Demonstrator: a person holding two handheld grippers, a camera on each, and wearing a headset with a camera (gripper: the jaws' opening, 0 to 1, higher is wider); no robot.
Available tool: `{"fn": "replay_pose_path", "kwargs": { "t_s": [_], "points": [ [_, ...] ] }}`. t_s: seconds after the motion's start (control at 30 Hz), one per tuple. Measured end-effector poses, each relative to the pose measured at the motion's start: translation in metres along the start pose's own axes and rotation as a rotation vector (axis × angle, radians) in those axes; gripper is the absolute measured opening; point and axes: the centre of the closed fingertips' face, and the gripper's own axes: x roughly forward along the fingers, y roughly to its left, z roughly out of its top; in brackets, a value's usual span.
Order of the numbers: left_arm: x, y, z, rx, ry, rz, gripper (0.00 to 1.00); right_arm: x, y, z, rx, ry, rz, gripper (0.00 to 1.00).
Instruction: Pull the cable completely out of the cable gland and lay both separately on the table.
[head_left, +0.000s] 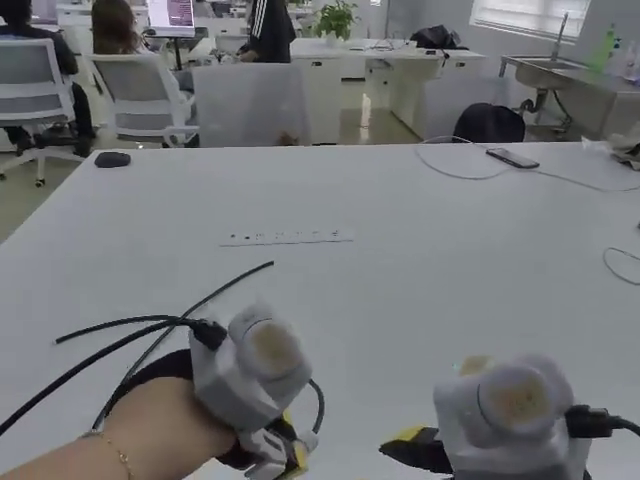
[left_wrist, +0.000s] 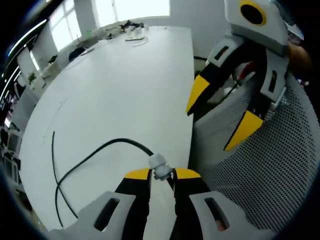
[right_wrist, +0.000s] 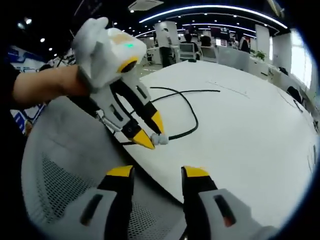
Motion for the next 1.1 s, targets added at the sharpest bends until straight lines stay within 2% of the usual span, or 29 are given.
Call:
{"fn": "replay_pose_path", "kwargs": {
  "t_s": [0.07, 0.13, 0.17, 0.2, 0.23, 0.3, 0.4, 0.5, 0.53, 0.6, 0.67, 0.77, 0.87, 0.93, 1.0, 1.07, 1.1],
  "points": [
    [-0.015, -0.002, -0.001, 0.032, 0.001, 0.01, 0.17, 0.0, 0.002, 0.015, -0.084, 0.0, 0.051, 0.41],
    [-0.025, -0.003, -0.002, 0.051, 0.005, 0.018, 0.17, 0.001, 0.007, 0.036, -0.187, -0.028, 0.106, 0.39],
    [-0.034, -0.003, -0.003, 0.059, 0.002, 0.031, 0.16, 0.004, 0.01, 0.044, -0.259, -0.034, 0.143, 0.39],
    [-0.038, -0.007, -0.004, 0.055, 0.002, 0.017, 0.16, 0.008, 0.012, 0.048, -0.321, -0.034, 0.171, 0.4],
    [-0.04, -0.008, -0.006, 0.056, 0.002, 0.013, 0.16, 0.015, 0.015, 0.051, -0.392, -0.022, 0.216, 0.39],
    [-0.043, -0.011, -0.011, 0.058, -0.001, 0.014, 0.16, 0.029, 0.018, 0.047, -0.468, 0.046, 0.289, 0.39],
    [-0.05, -0.016, -0.018, 0.085, 0.006, 0.015, 0.16, 0.043, 0.028, 0.046, -0.59, 0.103, 0.379, 0.42],
    [-0.057, -0.023, -0.02, 0.105, -0.003, 0.002, 0.16, 0.049, 0.041, 0.045, -0.646, 0.127, 0.455, 0.33],
    [-0.059, -0.025, -0.02, 0.111, -0.006, -0.005, 0.16, 0.051, 0.046, 0.045, -0.649, 0.137, 0.479, 0.32],
    [-0.062, -0.03, -0.022, 0.114, -0.013, -0.018, 0.16, 0.051, 0.057, 0.041, -0.625, 0.151, 0.536, 0.19],
    [-0.063, -0.033, -0.028, 0.11, 0.001, -0.019, 0.16, 0.054, 0.06, 0.042, -0.63, 0.137, 0.522, 0.16],
    [-0.061, -0.034, -0.033, 0.021, -0.029, -0.016, 0.17, 0.054, 0.064, 0.039, -0.602, 0.128, 0.499, 0.14],
    [-0.061, -0.033, -0.032, 0.003, -0.071, 0.013, 0.17, 0.053, 0.061, 0.038, -0.518, 0.122, 0.435, 0.13],
    [-0.06, -0.032, -0.031, -0.011, -0.091, 0.04, 0.19, 0.051, 0.061, 0.037, -0.518, 0.105, 0.415, 0.11],
    [-0.058, -0.034, -0.029, -0.015, -0.11, 0.046, 0.22, 0.047, 0.058, 0.036, -0.443, 0.101, 0.362, 0.11],
    [-0.056, -0.038, -0.025, -0.007, -0.127, 0.054, 0.26, 0.042, 0.054, 0.036, -0.414, 0.088, 0.32, 0.09],
    [-0.055, -0.039, -0.024, 0.002, -0.131, 0.067, 0.27, 0.04, 0.05, 0.032, -0.41, 0.107, 0.29, 0.06]
  ]
}}
